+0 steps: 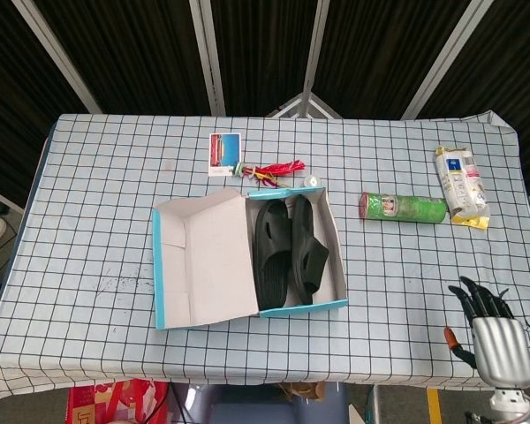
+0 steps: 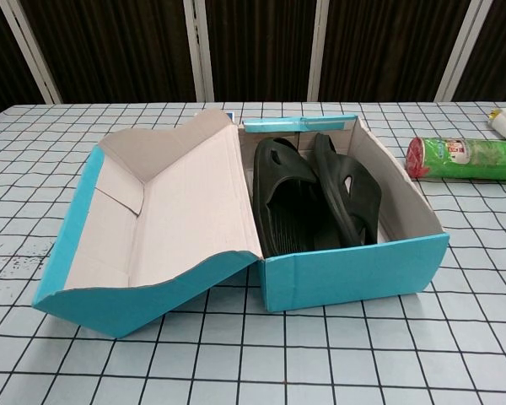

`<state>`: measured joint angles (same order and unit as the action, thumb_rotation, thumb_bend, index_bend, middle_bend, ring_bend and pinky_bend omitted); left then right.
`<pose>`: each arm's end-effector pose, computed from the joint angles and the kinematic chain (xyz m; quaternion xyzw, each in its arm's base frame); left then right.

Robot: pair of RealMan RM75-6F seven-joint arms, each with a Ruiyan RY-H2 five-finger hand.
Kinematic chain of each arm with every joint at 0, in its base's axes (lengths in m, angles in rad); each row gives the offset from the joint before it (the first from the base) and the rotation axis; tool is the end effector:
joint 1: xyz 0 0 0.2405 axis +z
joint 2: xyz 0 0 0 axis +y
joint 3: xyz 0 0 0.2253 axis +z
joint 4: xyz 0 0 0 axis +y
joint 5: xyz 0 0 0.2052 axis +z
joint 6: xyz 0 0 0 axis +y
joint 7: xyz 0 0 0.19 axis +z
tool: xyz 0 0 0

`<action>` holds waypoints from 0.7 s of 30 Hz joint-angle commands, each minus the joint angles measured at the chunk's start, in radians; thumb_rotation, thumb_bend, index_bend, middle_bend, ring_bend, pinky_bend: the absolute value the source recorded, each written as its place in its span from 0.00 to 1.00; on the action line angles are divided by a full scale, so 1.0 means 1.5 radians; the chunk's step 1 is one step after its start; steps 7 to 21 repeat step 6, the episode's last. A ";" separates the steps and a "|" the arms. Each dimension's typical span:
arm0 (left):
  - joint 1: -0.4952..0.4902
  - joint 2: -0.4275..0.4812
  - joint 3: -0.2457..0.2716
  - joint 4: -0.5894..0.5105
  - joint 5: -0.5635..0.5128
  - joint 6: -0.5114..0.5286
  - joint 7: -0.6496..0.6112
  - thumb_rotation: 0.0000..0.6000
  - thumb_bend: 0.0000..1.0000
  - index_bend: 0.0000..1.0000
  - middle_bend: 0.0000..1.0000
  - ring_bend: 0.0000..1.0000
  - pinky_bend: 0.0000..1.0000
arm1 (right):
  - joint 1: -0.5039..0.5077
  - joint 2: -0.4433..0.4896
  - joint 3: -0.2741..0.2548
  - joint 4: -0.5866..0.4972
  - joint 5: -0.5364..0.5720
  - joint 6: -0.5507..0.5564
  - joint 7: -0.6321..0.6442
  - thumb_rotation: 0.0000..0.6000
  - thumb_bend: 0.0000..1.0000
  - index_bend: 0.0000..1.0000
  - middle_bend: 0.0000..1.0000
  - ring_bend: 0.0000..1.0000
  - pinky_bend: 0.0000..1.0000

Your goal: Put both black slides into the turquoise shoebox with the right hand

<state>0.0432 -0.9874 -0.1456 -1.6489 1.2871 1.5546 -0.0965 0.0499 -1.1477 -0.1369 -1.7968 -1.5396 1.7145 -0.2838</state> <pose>-0.3284 0.1972 0.2321 -0.4657 -0.4052 -0.3709 0.6938 -0.2475 -0.1749 0.1377 0.5975 -0.3632 0.3663 0.6140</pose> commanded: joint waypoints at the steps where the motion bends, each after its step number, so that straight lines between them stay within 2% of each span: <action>1: 0.000 0.000 0.002 0.002 0.002 -0.001 0.002 1.00 0.37 0.07 0.00 0.00 0.09 | -0.018 -0.005 -0.002 0.015 -0.013 0.015 0.010 1.00 0.32 0.25 0.17 0.18 0.26; 6: -0.003 0.000 0.000 0.005 -0.005 -0.011 -0.001 1.00 0.37 0.07 0.00 0.00 0.09 | -0.029 0.003 0.012 0.013 -0.018 0.022 0.010 1.00 0.32 0.25 0.16 0.18 0.26; 21: -0.003 0.000 0.000 0.005 -0.005 -0.011 -0.001 1.00 0.37 0.07 0.00 0.00 0.09 | -0.029 0.003 0.012 0.013 -0.018 0.022 0.010 1.00 0.32 0.25 0.16 0.18 0.26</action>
